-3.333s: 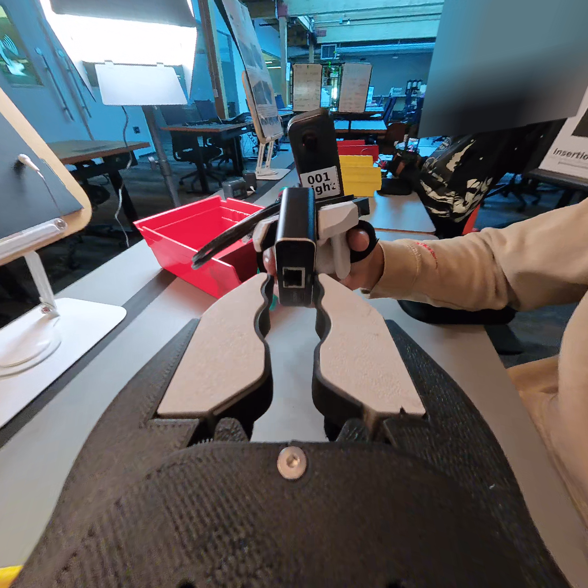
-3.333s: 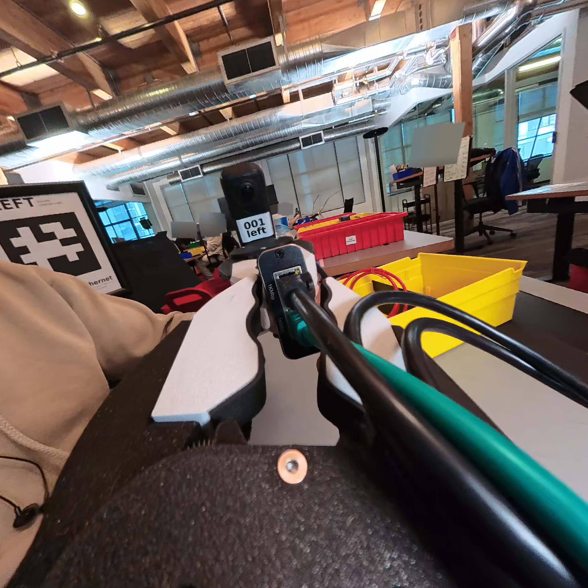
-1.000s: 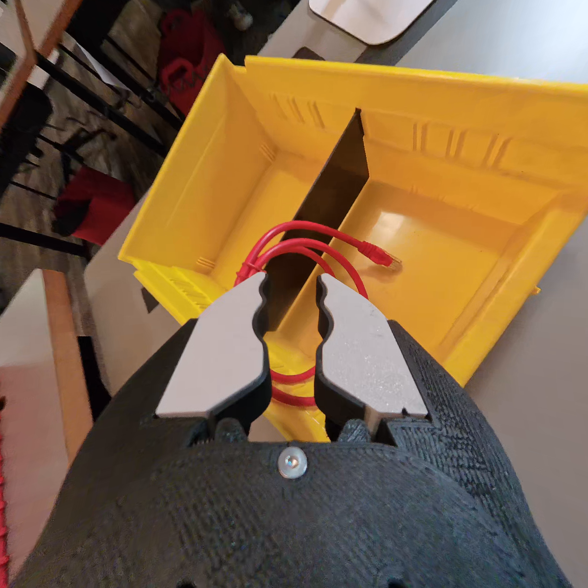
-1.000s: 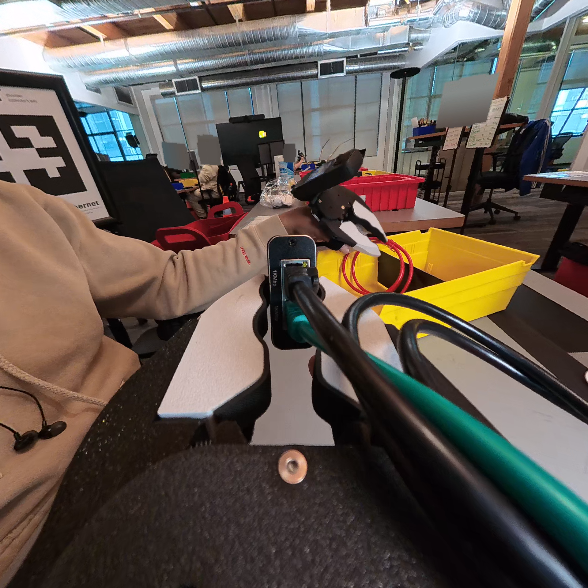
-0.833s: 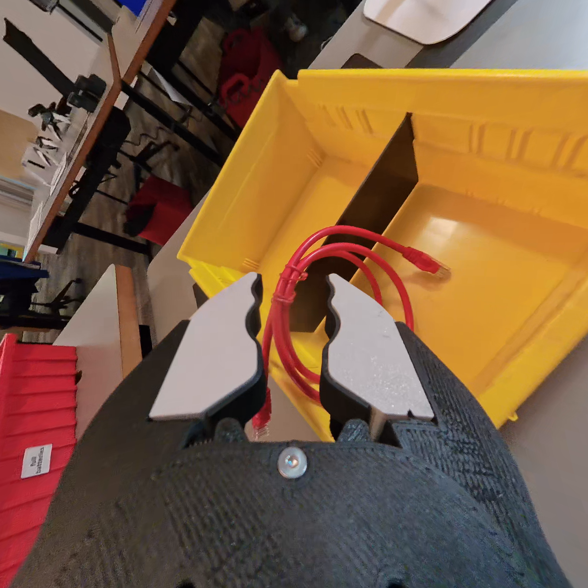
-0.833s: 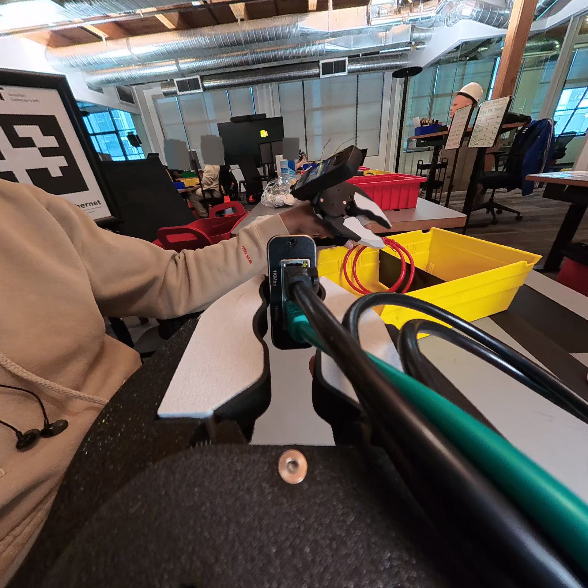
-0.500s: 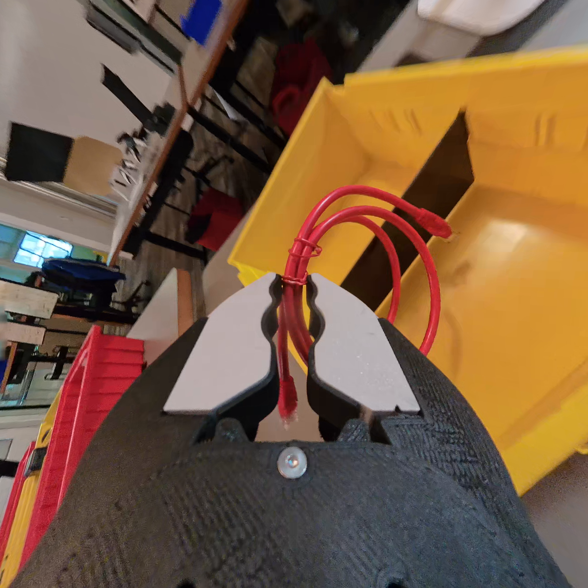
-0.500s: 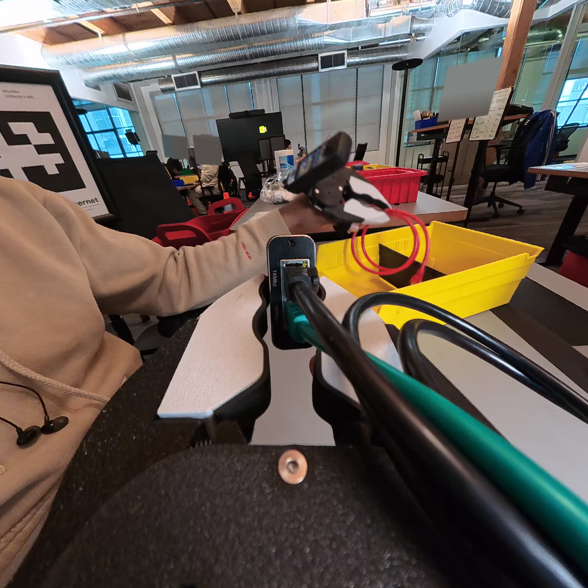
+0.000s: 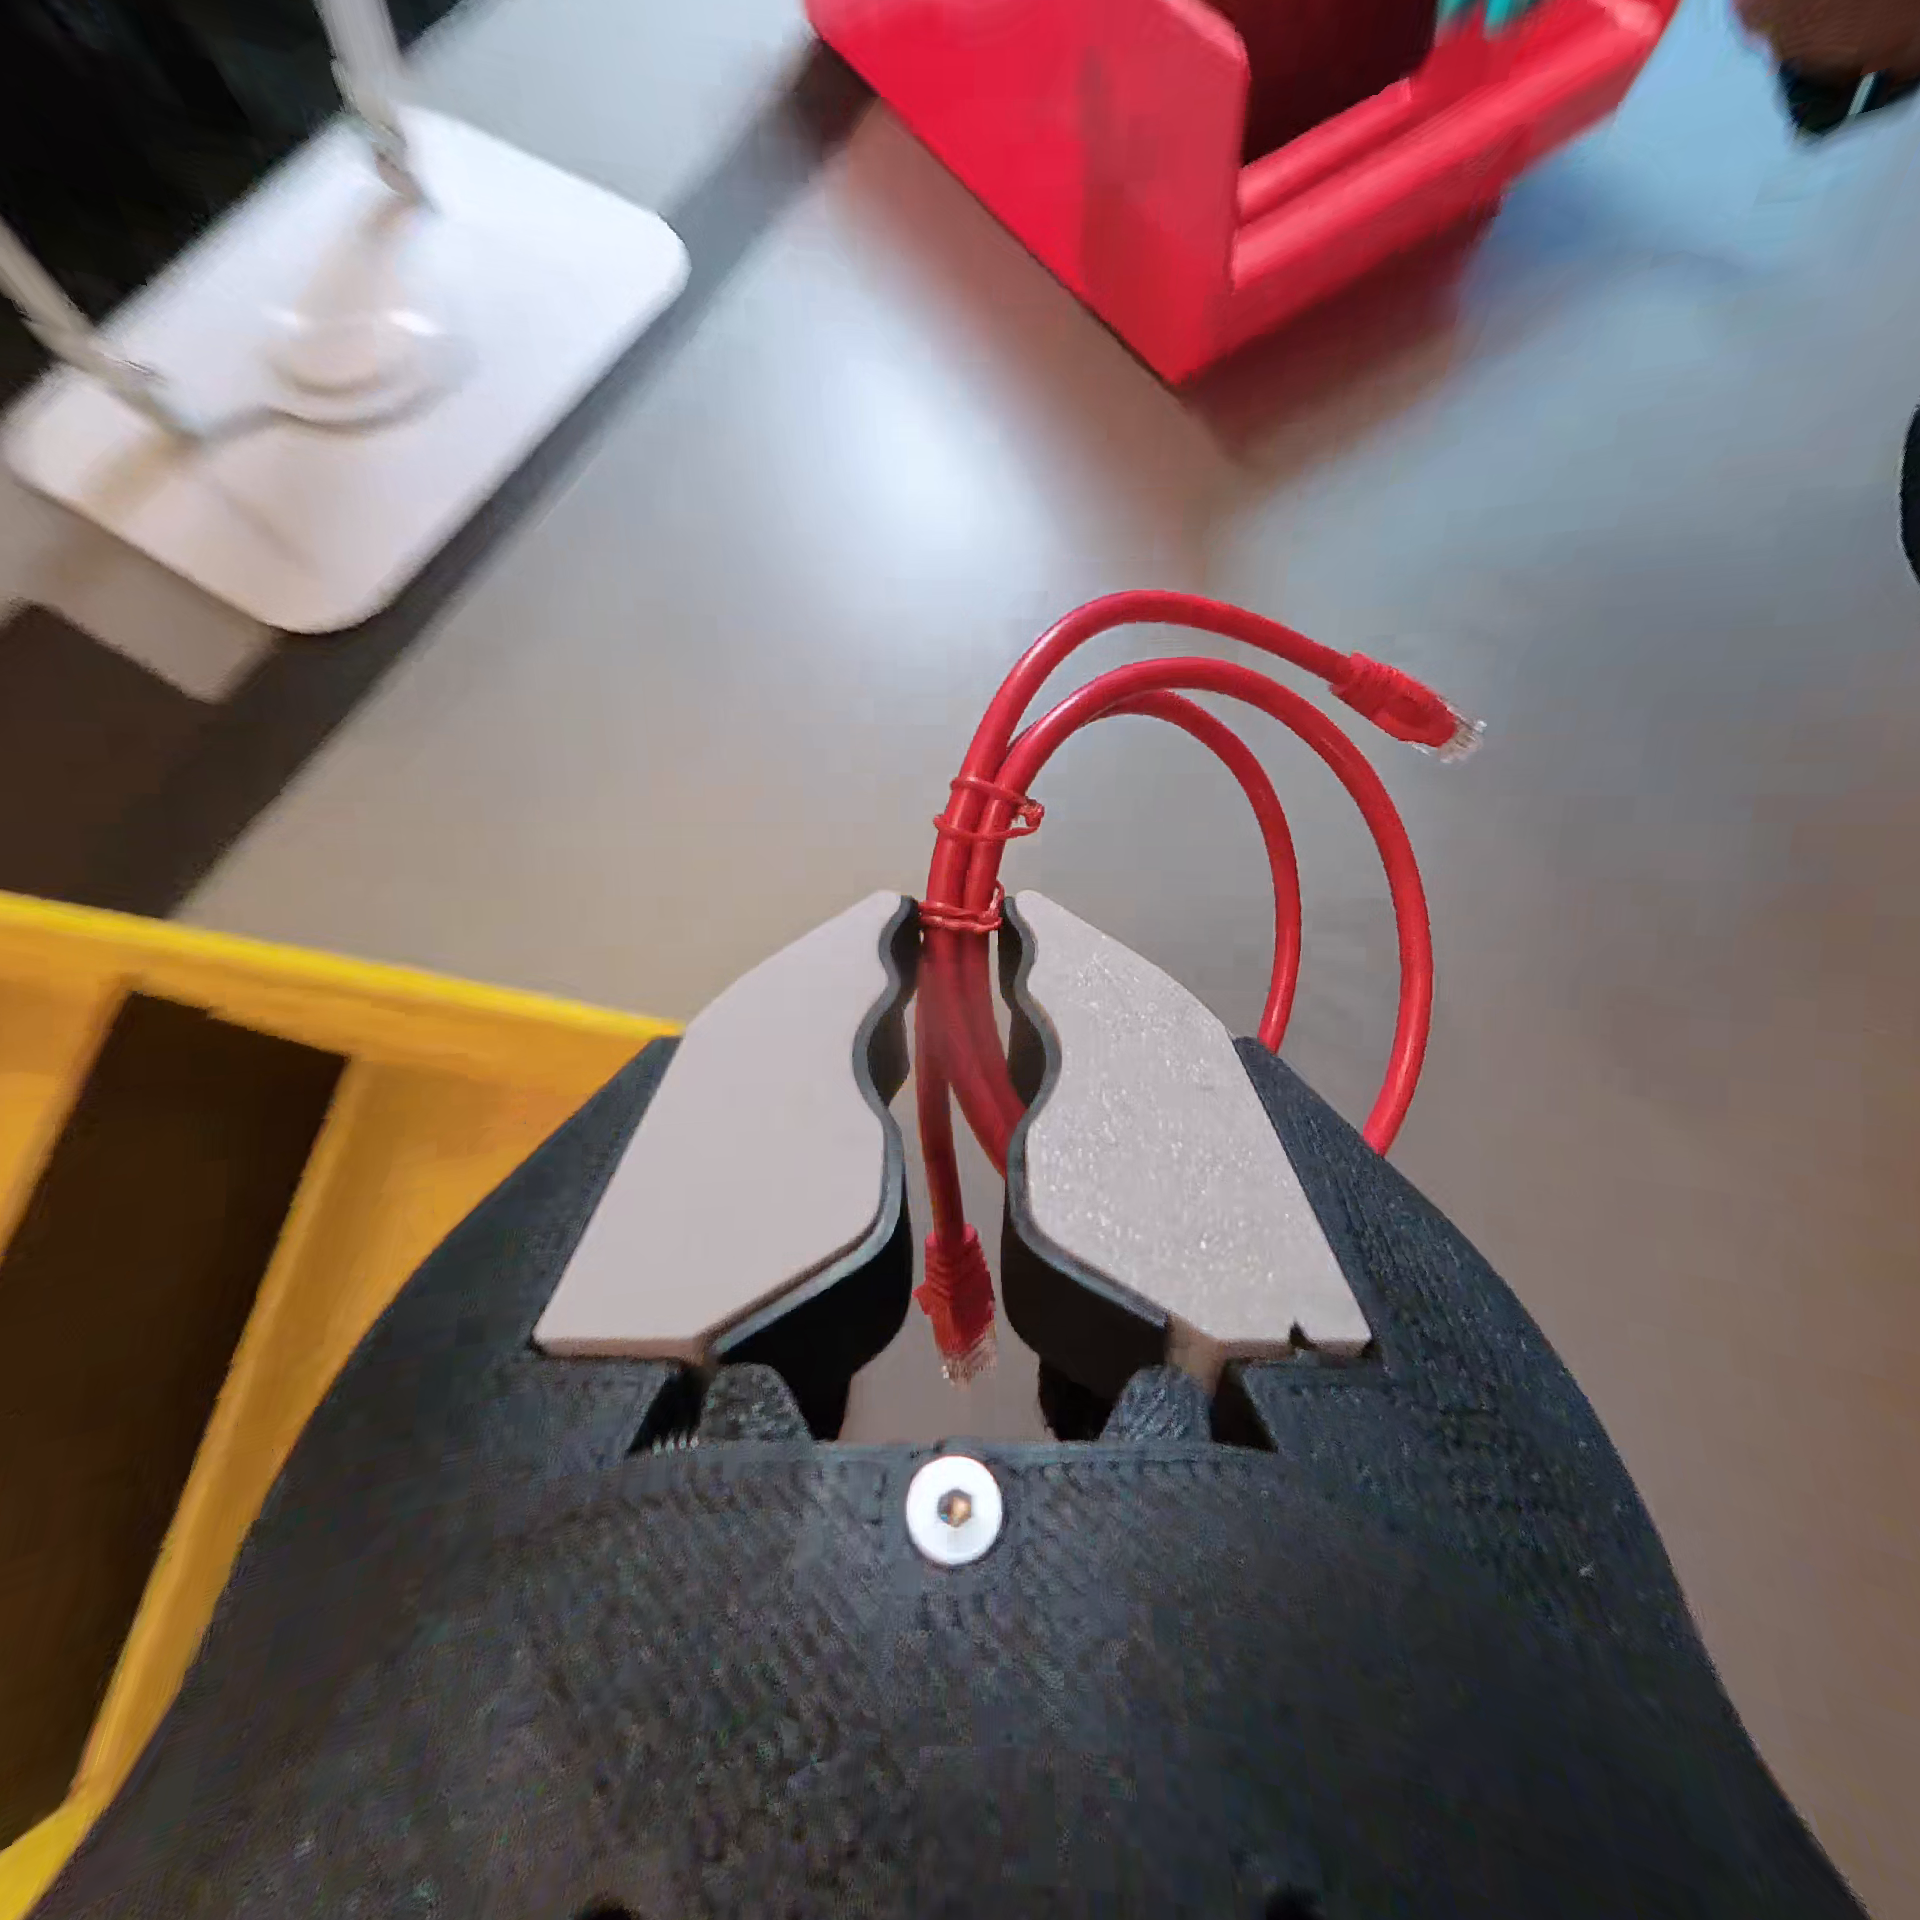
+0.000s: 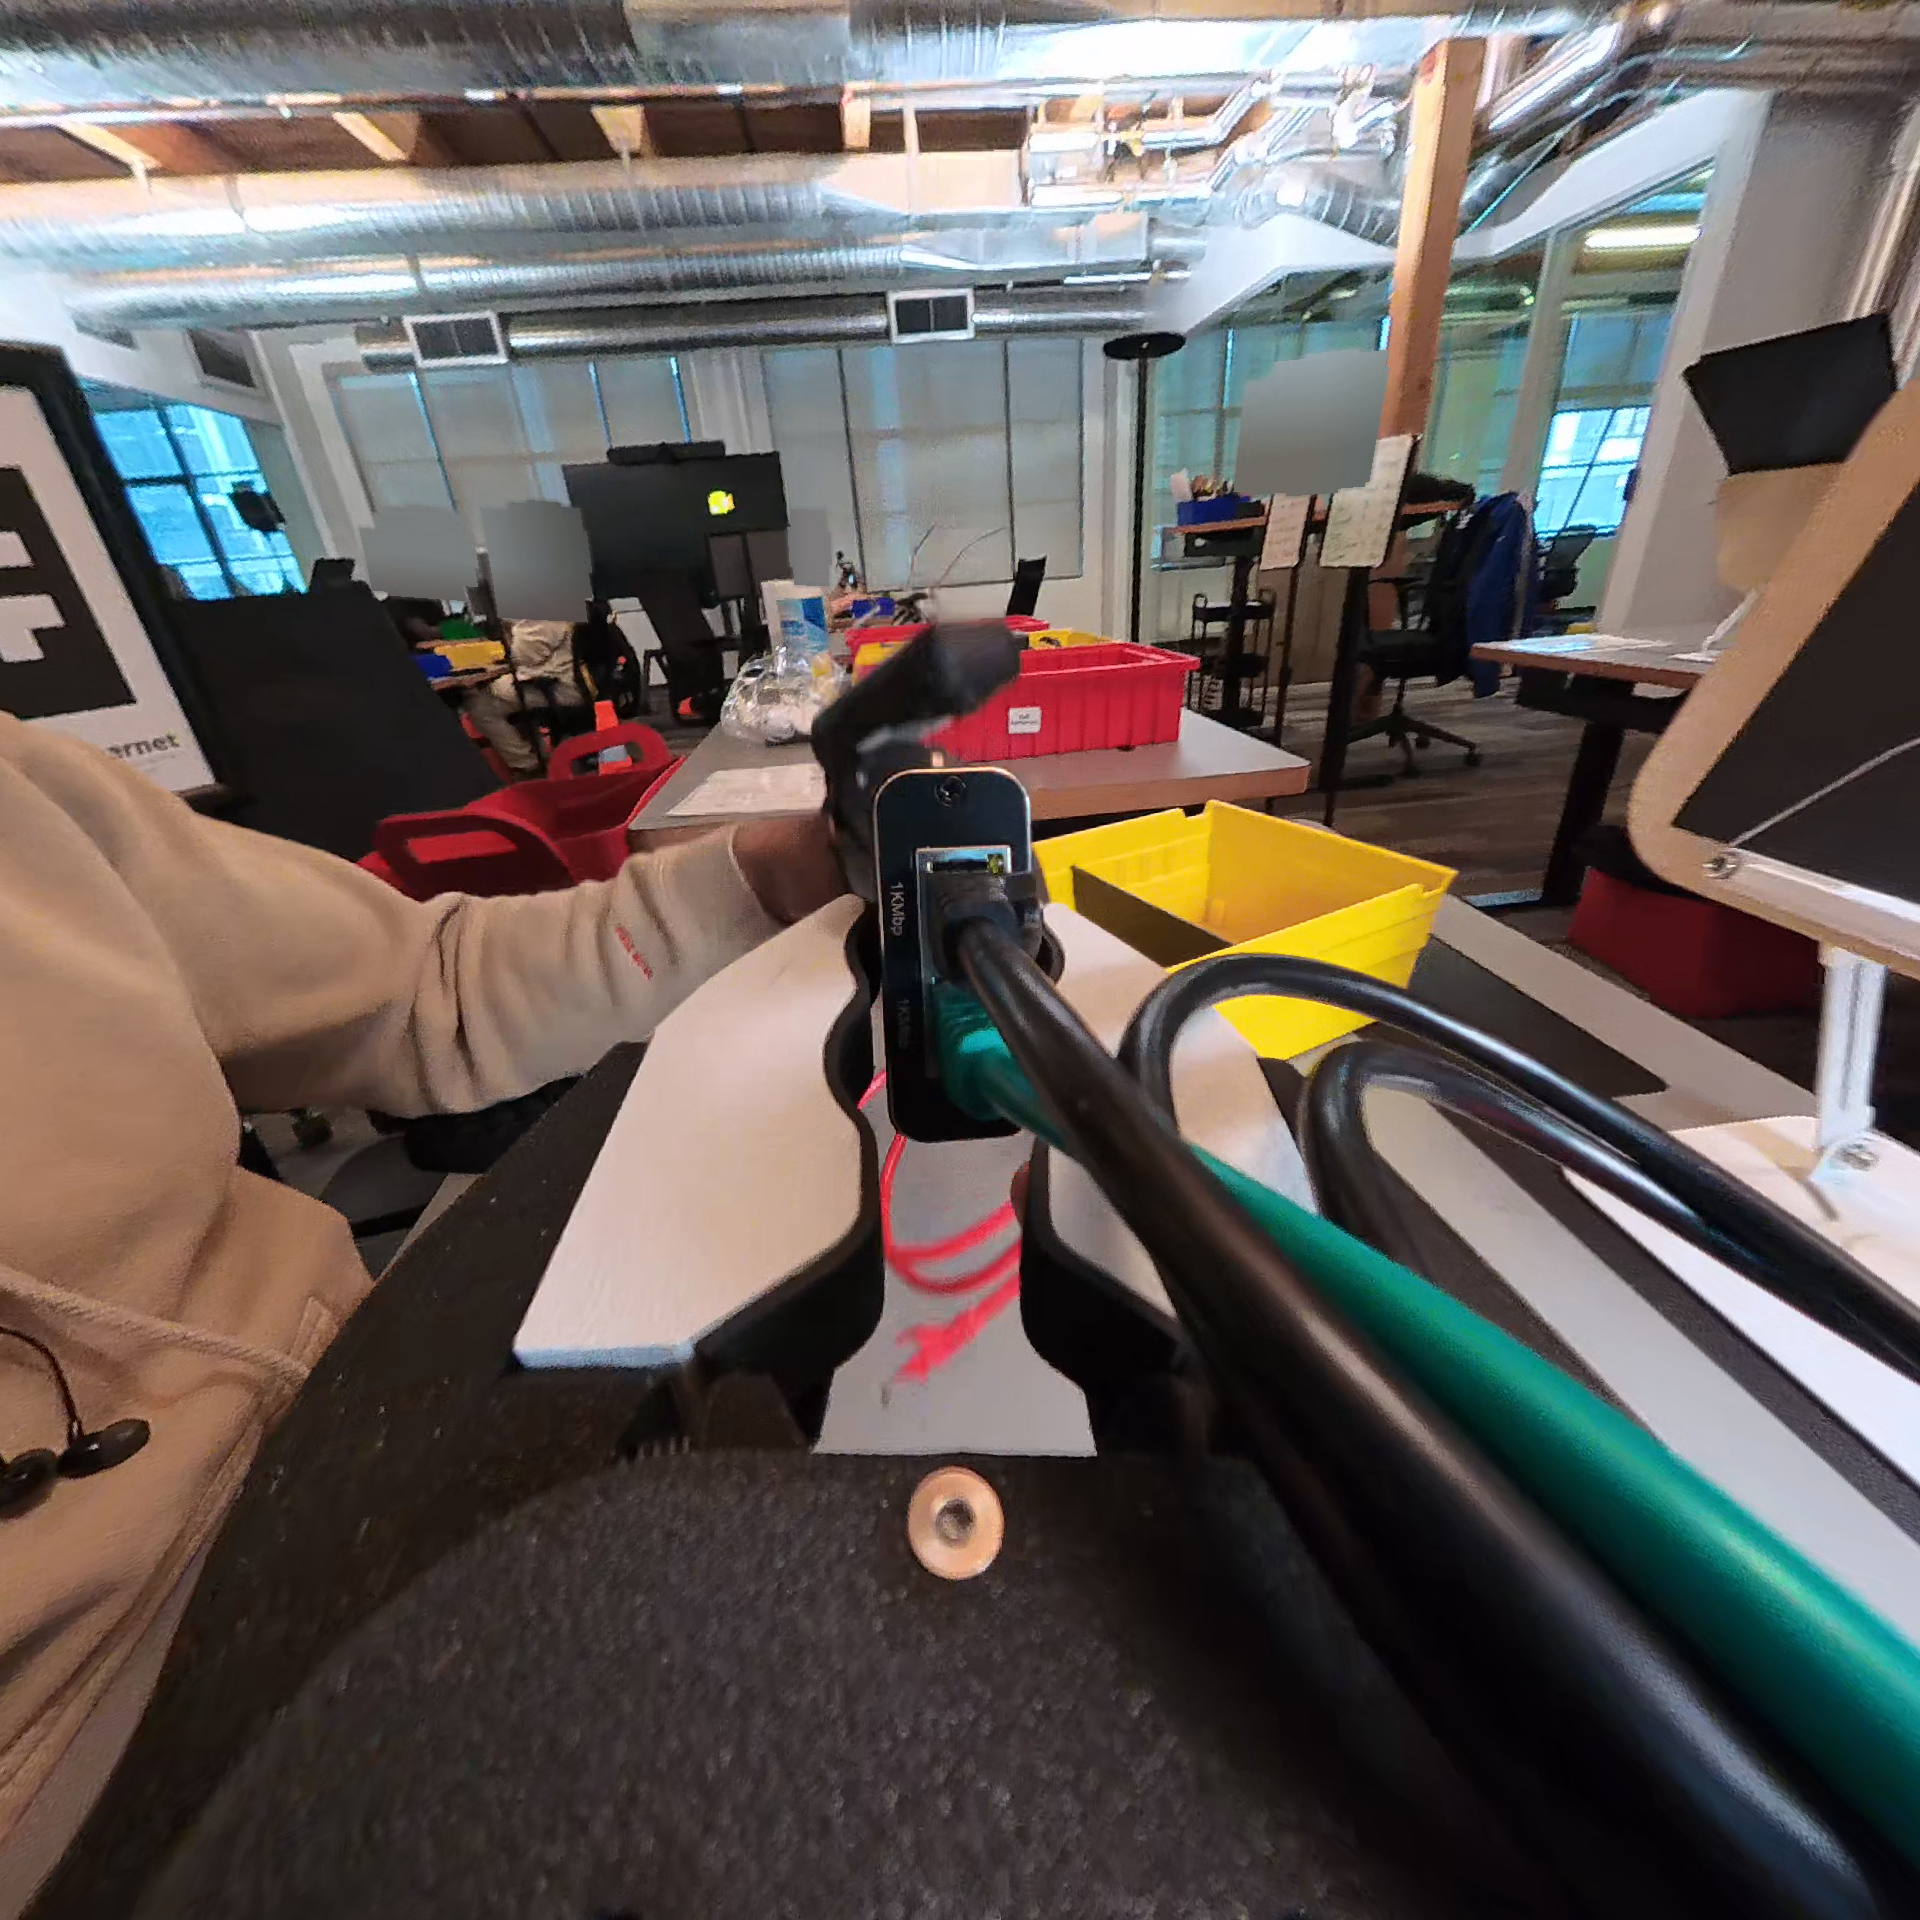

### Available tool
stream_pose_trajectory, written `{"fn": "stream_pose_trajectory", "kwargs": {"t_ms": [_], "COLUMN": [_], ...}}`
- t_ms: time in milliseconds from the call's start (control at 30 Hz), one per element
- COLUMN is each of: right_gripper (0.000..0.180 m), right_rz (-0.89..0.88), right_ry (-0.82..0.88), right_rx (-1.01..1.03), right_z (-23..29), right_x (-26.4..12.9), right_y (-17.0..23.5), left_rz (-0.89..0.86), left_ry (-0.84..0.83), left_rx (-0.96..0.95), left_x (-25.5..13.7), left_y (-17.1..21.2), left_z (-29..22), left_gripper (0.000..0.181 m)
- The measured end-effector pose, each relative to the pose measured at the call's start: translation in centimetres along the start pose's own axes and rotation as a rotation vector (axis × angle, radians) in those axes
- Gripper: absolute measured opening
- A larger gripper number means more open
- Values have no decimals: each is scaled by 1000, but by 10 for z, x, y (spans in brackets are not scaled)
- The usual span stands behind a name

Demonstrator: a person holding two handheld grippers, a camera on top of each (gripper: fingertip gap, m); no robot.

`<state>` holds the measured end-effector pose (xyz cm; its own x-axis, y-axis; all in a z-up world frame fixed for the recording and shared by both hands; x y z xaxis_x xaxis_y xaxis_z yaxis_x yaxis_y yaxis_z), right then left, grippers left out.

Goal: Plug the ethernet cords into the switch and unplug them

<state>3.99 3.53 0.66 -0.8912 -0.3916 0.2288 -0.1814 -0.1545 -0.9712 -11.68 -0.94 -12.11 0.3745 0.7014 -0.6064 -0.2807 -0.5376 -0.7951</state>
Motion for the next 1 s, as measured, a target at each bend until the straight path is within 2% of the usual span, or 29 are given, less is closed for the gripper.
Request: {"fn": "stream_pose_trajectory", "kwargs": {"t_ms": [33, 200, 300, 433, 533, 633, 733, 867, 1000], "right_gripper": [26, 27, 27, 27, 27, 27, 27, 27, 27], "right_rz": [-5, 2, 22, 42, 53, 53, 44, 51, 52], "right_ry": [8, 22, 21, 19, 19, 28, 33, 40, 48], "right_rx": [0, 3, 8, 14, 11, 7, 15, 15, 17], "right_z": [-2, -8, -9, -10, -10, -12, -14, -16, -18], "right_x": [-3, -7, -5, -3, -2, -4, -6, -6, -8], "right_y": [-2, -1, 5, 11, 13, 12, 10, 12, 12], "left_rz": [39, 174, 241, 356, 285, 166, 138, 10, 37], "left_ry": [23, 93, 154, 258, 289, 336, 352, 379, 417], "left_rx": [-9, 5, 71, 261, 362, 363, 376, 425, 570], "left_x": [14, 53, 52, 31, 12, -6, -16, 0, 39], "left_y": [7, 38, 49, 68, 54, 31, 25, 7, 15], "left_z": [-7, -32, -43, -57, -64, -74, -78, -96, -127], "left_gripper": [15, 15, 15, 16, 17, 18, 19, 20, 25]}}
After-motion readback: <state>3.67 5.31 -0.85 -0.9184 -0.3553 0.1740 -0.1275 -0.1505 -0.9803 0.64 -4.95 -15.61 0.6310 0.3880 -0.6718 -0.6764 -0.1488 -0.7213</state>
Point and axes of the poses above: each gripper's, where its closed fingertips meet, x out along the fingers, y out of its underside, z = x × y across the jaws, the point moved 1 cm from there along -x, back along the fingers, and after that the axes turned 6 degrees about -z, right-handed, at the moved point
